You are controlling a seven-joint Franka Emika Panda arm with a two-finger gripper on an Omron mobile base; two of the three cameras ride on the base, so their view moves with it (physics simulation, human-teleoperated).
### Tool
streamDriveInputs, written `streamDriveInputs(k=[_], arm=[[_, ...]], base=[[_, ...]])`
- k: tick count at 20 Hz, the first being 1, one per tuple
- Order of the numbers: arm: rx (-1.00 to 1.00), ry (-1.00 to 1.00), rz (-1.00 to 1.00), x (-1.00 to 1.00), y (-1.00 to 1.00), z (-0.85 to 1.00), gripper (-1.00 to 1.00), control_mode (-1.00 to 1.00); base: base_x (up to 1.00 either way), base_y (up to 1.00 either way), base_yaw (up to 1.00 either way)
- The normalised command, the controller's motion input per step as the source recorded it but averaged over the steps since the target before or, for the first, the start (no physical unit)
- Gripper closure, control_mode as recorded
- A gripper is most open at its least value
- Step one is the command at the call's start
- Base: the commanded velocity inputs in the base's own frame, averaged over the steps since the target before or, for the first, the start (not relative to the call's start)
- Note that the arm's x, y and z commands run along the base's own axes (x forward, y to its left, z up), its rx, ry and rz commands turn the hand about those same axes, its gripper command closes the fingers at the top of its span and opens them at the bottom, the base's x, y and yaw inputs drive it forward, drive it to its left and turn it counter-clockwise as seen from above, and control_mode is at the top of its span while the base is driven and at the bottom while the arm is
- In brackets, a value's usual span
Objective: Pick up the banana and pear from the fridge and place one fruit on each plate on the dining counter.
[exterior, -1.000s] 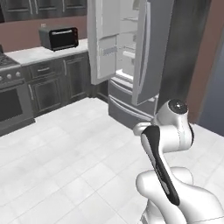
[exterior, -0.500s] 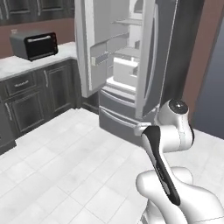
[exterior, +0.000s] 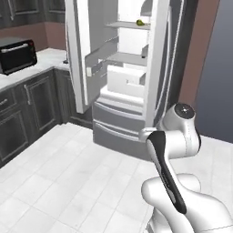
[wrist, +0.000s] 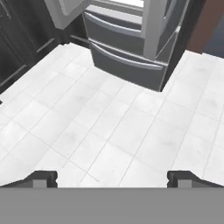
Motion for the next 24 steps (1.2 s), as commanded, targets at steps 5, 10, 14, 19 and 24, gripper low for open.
streamDriveInputs(k=[5, 10, 14, 19, 24], arm=[[0.00, 0.00, 0.00, 0.00, 0.00, 0.00, -1.00, 1.00], [0.00, 0.00, 0.00, 0.00, 0.00, 0.00, -1.00, 1.00], [0.00, 0.00, 0.00, 0.00, 0.00, 0.00, -1.00, 1.00], [0.00, 0.00, 0.00, 0.00, 0.00, 0.00, -1.00, 1.00], [0.00, 0.00, 0.00, 0.00, 0.00, 0.00, -1.00, 1.00]], base=[[0.27, 0.43, -0.41], [0.28, 0.70, -0.36], [0.29, 0.80, -0.36], [0.36, 0.77, -0.34], [0.43, 0.63, -0.31]])
